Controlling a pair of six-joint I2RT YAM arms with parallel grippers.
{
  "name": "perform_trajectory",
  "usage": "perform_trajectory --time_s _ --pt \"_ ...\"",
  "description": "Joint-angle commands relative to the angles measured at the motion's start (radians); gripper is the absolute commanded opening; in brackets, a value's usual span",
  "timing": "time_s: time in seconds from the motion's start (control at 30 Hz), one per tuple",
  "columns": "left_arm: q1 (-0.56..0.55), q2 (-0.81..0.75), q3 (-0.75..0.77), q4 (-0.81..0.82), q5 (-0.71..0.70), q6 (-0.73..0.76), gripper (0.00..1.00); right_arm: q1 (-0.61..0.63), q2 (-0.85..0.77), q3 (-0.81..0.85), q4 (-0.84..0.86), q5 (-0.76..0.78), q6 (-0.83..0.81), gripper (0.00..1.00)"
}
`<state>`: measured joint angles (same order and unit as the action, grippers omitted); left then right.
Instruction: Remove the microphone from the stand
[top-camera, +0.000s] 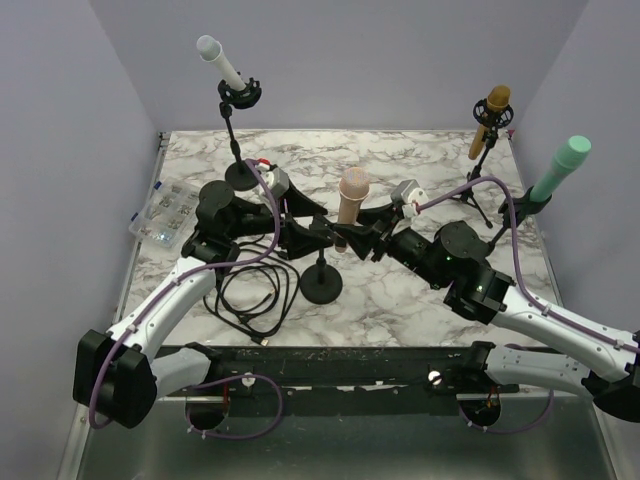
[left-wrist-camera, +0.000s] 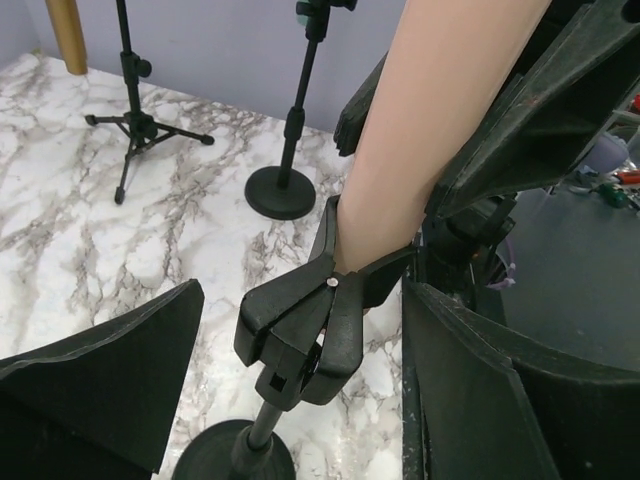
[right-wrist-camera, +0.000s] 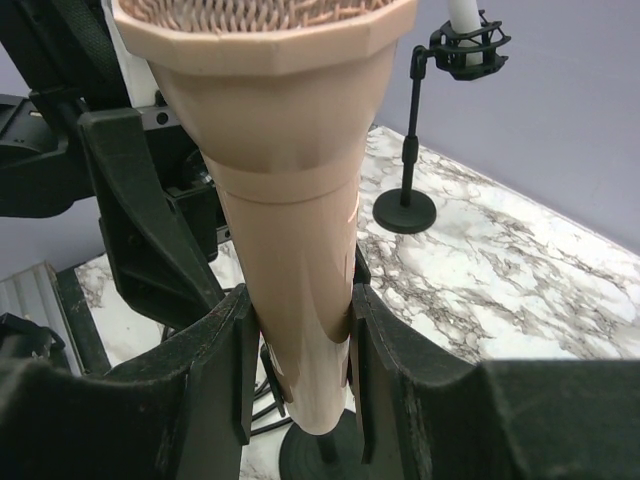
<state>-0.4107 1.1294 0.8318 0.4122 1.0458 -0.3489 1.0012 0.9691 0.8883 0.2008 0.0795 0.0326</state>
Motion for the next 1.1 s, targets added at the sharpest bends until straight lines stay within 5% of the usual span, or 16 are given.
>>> perform_trajectory --time_s 0.0,0.13,0.3,0.33,0.4,0.43,1.07 --pt "-0.010 0.016 -0.006 0.065 0.051 0.002 0.82 0.001 0.014 -0.002 -0.024 -0.051 0.006 0.01" --pt "-0.011 0.000 -0.008 0.038 0.031 0.028 0.81 0.000 0.022 0.006 -0.024 -0.052 0.012 0.01" --pt "-0.022 0.013 0.020 -0.019 0.026 0.060 0.56 0.000 0.041 0.033 -0.055 -0.023 0.014 0.01" --pt "-0.022 0.016 0.024 -0.033 0.025 0.070 0.47 -0.001 0.038 0.031 -0.055 -0.014 0.013 0.01" --pt "-0.022 0.018 0.036 -0.077 0.013 0.107 0.09 0.000 0.029 0.023 -0.050 0.001 0.015 0.01" --pt "-0.022 0.017 0.039 -0.096 -0.005 0.122 0.00 0.000 0.025 0.019 -0.046 0.010 0.015 0.01" --pt "-0.025 -0.061 0.033 -0.222 -0.287 0.222 0.00 -0.001 -0.088 0.031 -0.120 0.175 0.075 0.01"
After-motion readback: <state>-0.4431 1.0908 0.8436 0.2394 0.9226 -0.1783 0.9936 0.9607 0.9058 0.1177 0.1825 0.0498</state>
